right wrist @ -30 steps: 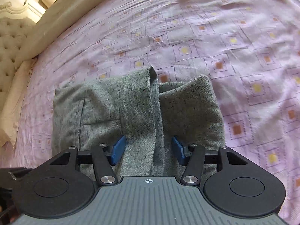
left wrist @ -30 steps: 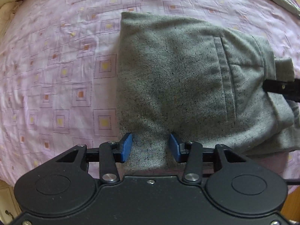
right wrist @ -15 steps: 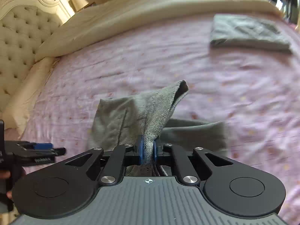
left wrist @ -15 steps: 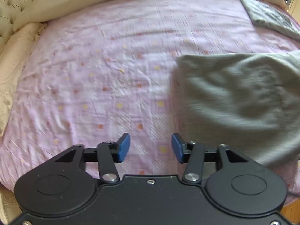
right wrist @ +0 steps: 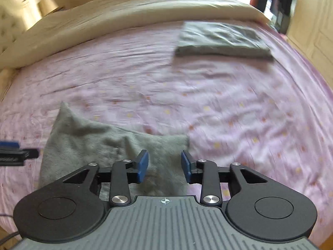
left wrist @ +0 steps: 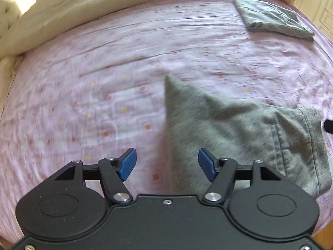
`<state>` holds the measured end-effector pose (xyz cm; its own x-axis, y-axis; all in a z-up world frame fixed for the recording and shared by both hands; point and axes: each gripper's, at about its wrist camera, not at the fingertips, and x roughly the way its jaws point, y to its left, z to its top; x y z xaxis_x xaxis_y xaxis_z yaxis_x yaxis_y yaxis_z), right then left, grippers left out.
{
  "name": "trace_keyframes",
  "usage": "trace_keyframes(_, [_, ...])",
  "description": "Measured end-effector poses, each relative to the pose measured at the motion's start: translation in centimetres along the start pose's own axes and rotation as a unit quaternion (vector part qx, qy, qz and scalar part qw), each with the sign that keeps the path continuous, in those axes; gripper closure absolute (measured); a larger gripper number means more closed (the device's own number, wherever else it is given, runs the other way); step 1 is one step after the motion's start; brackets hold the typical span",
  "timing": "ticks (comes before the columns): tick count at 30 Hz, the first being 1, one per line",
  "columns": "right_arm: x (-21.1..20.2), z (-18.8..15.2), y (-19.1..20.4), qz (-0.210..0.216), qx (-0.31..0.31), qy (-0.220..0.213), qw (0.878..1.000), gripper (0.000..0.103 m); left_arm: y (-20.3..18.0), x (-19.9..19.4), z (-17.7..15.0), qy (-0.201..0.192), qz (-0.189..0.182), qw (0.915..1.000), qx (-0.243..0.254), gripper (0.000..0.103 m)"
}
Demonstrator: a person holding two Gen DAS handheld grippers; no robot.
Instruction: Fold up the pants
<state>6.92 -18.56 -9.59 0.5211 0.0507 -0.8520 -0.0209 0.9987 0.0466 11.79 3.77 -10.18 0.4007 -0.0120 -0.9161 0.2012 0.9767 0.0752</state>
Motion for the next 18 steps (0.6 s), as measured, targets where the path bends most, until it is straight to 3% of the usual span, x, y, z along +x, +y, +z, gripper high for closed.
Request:
trace_keyframes(3, [2.4, 0.1, 1.4, 0.001, -0.035, 0.015, 0.999, 0.069, -1.7, 2.1, 1.4, 0.011, 0.002, 0.9997, 0.022, 0.034])
trace_keyframes(7, [5.6, 0.6, 1.8, -0.022, -0.05, 0.054, 0.997, 0.069, -2.3, 5.7, 2.6, 0.057, -0.003, 0.9981, 0.025, 0.034])
trace_keyframes(13, [8.3, 1.0, 1.3, -0.023, -0.041, 0.097, 0.994, 0.068, -2.8, 9.6, 2.9, 0.106, 0.005, 0.9937, 0.034, 0.019])
trace_keyframes(18, [8.6, 0.5, 1.5, -0.027, -0.039, 0.088, 0.995, 0.066, -1.6, 10.3, 2.7, 0.115, -0.001, 0.9934, 0.008, 0.006])
